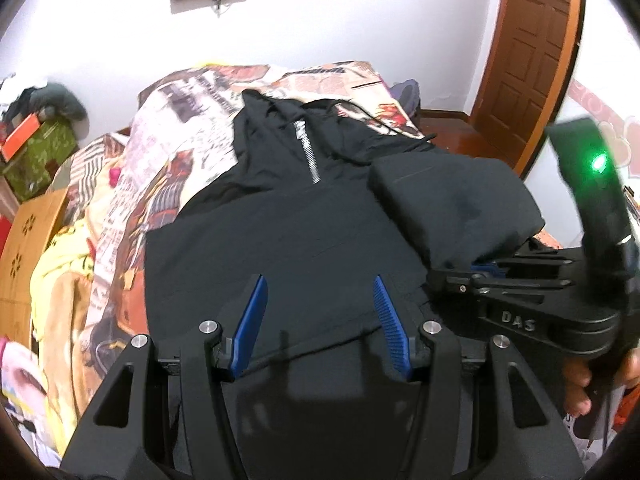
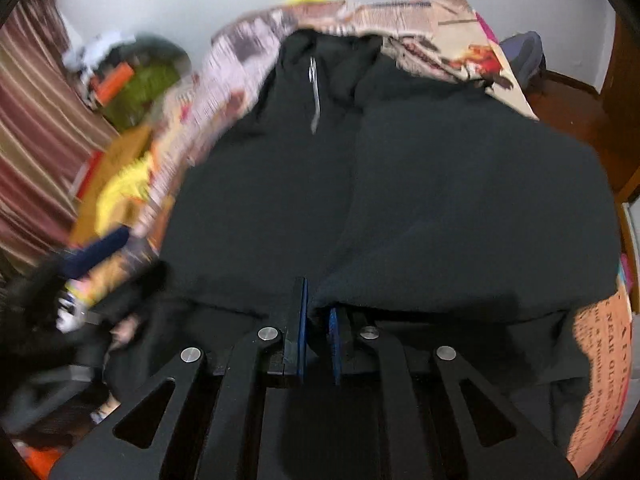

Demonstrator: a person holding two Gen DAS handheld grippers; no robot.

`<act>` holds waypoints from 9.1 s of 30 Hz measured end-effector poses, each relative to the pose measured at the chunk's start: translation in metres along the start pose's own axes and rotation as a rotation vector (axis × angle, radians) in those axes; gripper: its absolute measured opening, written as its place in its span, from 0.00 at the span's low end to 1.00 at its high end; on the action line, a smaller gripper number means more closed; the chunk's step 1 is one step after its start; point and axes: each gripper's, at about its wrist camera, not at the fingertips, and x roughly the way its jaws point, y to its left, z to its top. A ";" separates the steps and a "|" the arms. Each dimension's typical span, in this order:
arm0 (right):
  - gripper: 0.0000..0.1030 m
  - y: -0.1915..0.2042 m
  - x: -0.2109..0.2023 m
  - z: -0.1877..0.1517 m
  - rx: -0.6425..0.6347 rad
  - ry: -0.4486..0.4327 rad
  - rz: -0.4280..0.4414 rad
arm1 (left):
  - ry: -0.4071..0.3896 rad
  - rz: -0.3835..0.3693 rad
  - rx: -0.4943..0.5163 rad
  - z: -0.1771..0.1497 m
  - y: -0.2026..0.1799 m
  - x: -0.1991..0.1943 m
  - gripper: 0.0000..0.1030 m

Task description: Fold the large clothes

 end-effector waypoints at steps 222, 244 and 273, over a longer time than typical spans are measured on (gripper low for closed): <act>0.43 -0.085 0.145 0.273 0.194 -0.010 0.028 | 0.104 -0.052 -0.341 0.201 0.130 0.265 0.49; 0.08 -0.017 -0.027 0.163 -0.086 -0.230 0.046 | -0.078 -0.069 -0.082 0.159 0.071 0.078 0.10; 0.29 -0.013 -0.030 0.046 -0.164 -0.076 0.100 | 0.171 -0.069 -0.123 0.006 0.067 0.063 0.38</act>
